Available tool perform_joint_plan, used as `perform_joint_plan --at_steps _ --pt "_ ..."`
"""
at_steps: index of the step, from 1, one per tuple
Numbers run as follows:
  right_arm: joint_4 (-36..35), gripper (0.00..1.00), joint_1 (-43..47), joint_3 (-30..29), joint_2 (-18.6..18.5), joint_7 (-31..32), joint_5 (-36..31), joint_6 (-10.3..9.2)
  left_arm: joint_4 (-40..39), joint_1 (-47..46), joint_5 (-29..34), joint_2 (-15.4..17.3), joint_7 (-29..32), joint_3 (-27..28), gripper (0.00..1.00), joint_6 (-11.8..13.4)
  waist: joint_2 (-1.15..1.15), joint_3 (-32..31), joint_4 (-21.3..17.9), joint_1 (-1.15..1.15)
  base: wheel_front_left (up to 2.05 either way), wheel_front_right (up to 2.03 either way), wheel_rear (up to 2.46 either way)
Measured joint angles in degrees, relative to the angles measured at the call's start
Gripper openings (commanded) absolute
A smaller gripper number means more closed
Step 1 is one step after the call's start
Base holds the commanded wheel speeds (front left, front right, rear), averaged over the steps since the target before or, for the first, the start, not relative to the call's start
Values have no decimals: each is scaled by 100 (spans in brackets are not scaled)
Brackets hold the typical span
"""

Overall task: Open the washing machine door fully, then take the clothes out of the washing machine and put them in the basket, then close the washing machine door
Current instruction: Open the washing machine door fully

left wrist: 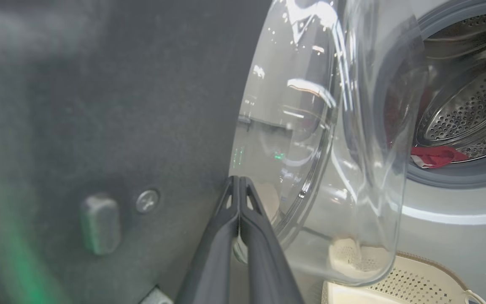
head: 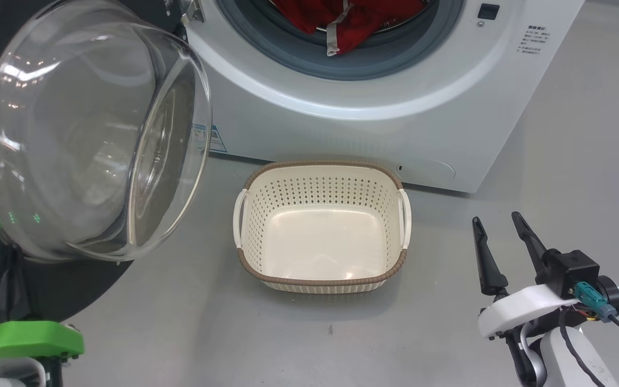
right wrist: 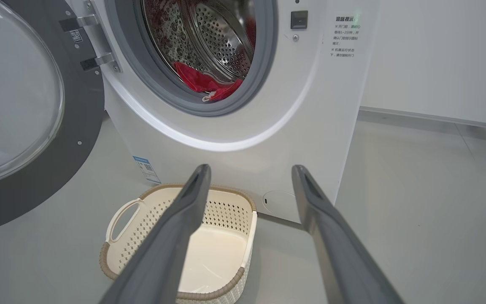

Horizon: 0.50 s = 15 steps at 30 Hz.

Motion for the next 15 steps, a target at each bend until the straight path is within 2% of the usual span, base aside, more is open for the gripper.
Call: perform_joint_plan --at_steps 8,15 --pt "0 100 -90 -38 -14 0 -44 24 305 -277 -65 79 -7 407 0 0 0 84 -20 0 0 0 0" --pt "10 100 -95 -58 -13 0 -53 45 474 -327 -65 81 -23 450 0 0 0 84 -43 0 0 0 0"
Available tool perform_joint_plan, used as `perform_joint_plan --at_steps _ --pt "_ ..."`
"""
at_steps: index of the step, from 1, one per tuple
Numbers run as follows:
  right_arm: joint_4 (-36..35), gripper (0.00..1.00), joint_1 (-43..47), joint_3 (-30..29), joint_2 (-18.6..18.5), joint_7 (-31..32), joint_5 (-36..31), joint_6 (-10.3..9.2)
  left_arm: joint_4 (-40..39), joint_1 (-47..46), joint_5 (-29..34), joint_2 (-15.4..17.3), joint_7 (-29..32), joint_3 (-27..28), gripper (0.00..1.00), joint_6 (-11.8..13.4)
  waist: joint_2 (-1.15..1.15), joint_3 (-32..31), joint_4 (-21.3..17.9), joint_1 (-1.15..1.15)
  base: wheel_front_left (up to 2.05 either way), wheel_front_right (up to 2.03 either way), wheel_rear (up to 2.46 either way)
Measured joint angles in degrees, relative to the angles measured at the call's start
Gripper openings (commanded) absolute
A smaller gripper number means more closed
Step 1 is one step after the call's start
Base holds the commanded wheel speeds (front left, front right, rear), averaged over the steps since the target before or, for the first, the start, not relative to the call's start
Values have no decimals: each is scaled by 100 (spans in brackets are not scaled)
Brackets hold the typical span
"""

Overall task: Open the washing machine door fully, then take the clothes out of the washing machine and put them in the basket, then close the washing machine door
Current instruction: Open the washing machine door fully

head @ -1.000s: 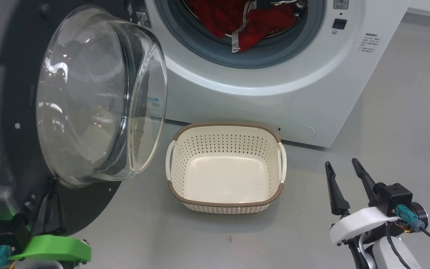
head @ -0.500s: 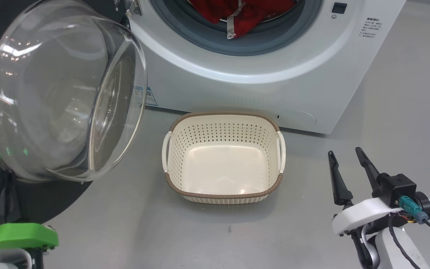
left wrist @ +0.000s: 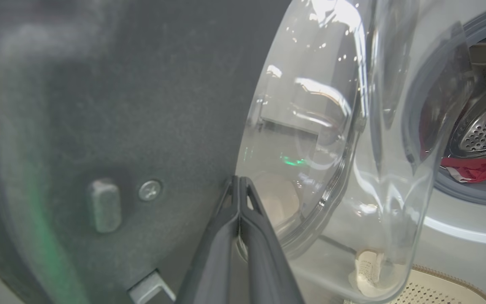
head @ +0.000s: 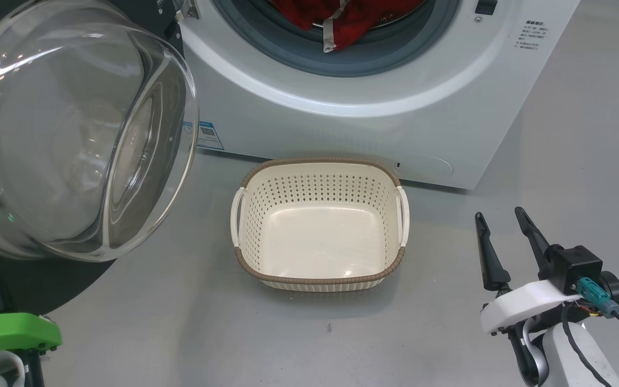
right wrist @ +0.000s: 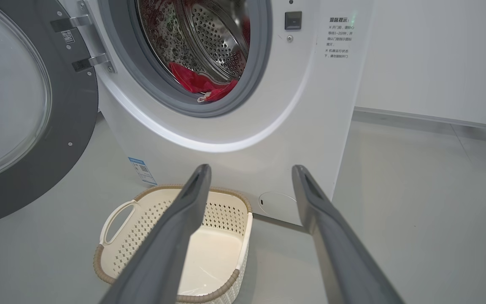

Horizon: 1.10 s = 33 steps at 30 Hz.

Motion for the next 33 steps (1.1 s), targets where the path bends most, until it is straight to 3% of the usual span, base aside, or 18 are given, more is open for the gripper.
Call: perform_joint_plan --at_steps 11,25,26,28,29,30,31,33 --pt "115 100 -15 25 3 0 -9 46 -269 157 282 -213 0 -88 0 -2 0 -218 -63 0 0 0 0" --pt "146 100 145 101 16 0 22 54 -917 1012 686 -499 0 -878 0 -229 0 -625 -161 0 0 0 0" --pt "144 100 148 122 20 0 33 54 -950 1051 687 -504 0 -961 10 -281 0 -643 -188 0 0 0 0" --pt "141 100 159 168 21 0 90 55 -1025 1117 732 -519 0 -1109 47 -357 0 -676 -248 0 0 0 0" --pt "134 100 171 189 22 0 119 55 -1053 1135 736 -526 0 -1176 75 -371 0 -690 -282 0 0 0 0" --pt "122 100 187 214 22 0 134 55 -1083 1148 745 -534 0 -1235 87 -408 0 -703 -319 0 0 0 0" --pt "116 100 201 241 21 0 162 55 -1104 1154 747 -543 1 -1281 87 -424 0 -714 -360 0 0 0 0" --pt "101 100 215 298 22 0 204 55 -1135 1170 773 -544 10 -1336 98 -441 0 -734 -448 0 0 0 0"
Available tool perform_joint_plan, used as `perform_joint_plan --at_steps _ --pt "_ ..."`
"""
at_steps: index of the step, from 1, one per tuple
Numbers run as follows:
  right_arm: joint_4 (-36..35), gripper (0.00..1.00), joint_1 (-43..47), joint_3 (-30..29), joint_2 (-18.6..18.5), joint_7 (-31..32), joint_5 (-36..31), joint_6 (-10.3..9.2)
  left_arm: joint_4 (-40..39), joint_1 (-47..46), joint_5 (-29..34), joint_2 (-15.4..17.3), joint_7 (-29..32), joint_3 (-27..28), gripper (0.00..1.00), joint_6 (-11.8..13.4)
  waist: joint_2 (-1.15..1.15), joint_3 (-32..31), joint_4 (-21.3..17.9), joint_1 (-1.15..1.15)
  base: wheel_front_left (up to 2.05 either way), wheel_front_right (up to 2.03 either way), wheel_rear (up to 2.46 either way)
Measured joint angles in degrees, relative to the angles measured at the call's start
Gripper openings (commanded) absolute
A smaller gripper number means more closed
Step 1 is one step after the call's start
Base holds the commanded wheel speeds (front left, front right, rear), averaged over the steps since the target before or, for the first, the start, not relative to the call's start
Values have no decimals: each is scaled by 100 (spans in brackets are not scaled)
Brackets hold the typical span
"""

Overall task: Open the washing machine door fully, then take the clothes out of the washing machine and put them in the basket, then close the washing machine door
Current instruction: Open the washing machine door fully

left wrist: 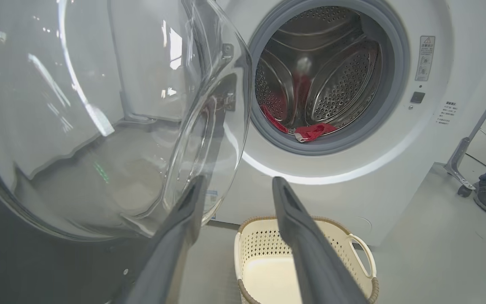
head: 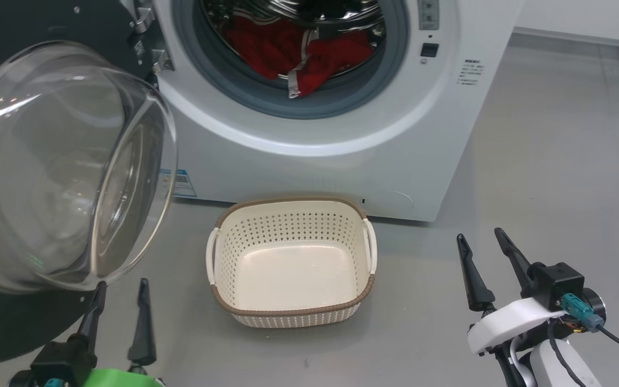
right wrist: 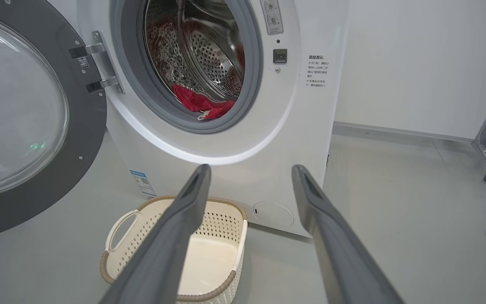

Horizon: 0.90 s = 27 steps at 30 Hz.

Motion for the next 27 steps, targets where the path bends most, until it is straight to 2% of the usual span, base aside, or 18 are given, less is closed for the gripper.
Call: perform_joint_plan --at_steps 1,15,27 --pt "-10 100 0 34 0 0 43 0 -15 10 3 0 8 -19 100 -16 0 -10 -50 0 0 0 0" --pt "-197 100 136 227 0 0 216 -20 -107 103 153 37 323 -248 100 -73 0 -119 -884 0 0 0 0" --pt "-385 100 330 229 1 0 233 -149 -156 103 204 80 499 -248 100 -21 0 -139 -1463 0 0 0 0"
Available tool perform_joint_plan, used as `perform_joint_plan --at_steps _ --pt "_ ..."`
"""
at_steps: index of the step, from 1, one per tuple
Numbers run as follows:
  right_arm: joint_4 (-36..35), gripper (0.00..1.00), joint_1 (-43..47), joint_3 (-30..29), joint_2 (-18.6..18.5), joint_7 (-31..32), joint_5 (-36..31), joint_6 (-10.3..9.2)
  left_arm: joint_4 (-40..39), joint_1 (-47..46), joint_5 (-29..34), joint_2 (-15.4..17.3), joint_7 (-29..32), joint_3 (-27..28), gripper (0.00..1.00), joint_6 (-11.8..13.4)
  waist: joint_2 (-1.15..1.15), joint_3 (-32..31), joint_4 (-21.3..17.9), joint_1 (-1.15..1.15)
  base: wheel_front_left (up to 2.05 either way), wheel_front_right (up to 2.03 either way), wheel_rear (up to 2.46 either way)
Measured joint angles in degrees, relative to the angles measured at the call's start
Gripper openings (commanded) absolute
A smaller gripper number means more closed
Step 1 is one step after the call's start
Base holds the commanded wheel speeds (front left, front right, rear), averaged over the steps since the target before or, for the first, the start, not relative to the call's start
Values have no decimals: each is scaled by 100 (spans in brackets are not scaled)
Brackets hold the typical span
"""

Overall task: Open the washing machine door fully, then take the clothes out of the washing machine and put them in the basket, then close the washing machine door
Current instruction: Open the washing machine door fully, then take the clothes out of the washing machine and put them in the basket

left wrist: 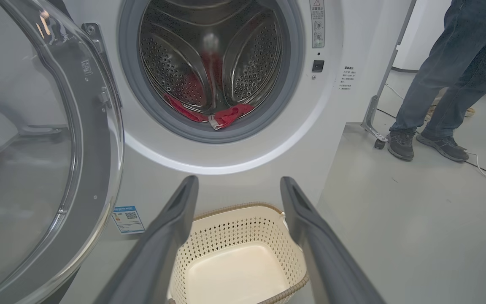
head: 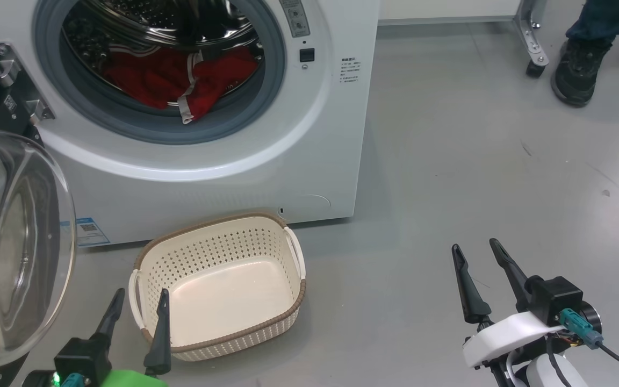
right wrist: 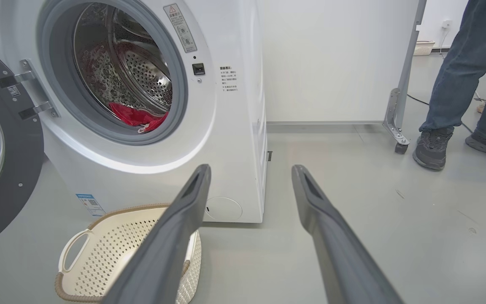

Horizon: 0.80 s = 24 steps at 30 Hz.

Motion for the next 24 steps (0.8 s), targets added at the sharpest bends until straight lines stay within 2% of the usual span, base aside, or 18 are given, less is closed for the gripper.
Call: perform_joint_plan --at_steps 24 --pt "-145 100 148 -4 3 0 26 -64 -55 -2 0 -20 181 -60 100 107 0 14 -32 0 0 0 0"
